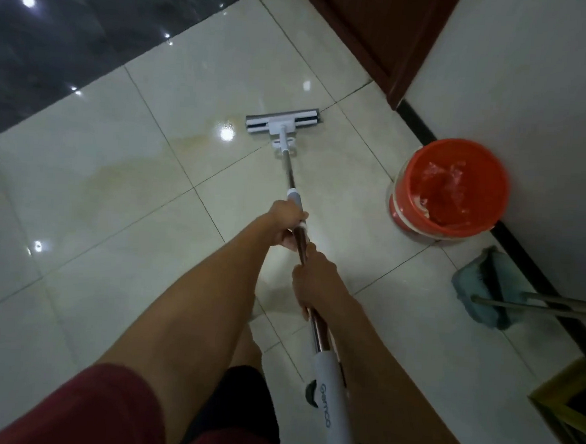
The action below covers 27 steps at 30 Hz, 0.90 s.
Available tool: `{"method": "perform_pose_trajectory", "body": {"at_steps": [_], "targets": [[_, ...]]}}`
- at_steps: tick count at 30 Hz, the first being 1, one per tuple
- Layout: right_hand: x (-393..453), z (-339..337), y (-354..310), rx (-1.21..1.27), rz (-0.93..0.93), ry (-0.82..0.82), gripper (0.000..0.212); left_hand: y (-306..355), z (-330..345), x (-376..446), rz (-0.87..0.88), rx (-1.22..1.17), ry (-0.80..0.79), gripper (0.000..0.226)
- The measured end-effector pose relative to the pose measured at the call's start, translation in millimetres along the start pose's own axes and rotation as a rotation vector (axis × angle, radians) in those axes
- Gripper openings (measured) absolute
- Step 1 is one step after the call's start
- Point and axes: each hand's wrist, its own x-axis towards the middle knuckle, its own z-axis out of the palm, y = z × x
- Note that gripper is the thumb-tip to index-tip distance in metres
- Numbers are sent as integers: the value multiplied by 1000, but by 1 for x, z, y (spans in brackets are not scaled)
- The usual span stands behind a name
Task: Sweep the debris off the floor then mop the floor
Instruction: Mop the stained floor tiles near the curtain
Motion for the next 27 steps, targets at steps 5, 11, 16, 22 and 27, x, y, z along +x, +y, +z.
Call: {"method": "perform_pose_trajectory", "body": {"at_steps": [5, 11, 16, 22, 27], "targets": [[-35, -25, 45, -95, -22, -29, 34, -23, 48, -33, -35, -59, 26, 22], [-28, -59, 52, -200, -5, -57, 28, -4, 69, -36, -47, -109, 44, 12], [-28, -95, 67, -236, -38, -87, 38, 6, 96, -31, -46, -124, 58, 14], [-39, -125, 103, -258, -40, -117, 36, 1, 144, -45, -57, -165, 83, 14], [-68, -154, 165, -265, -70, -165, 33, -32, 209, -64, -50, -207, 120, 11]]}}
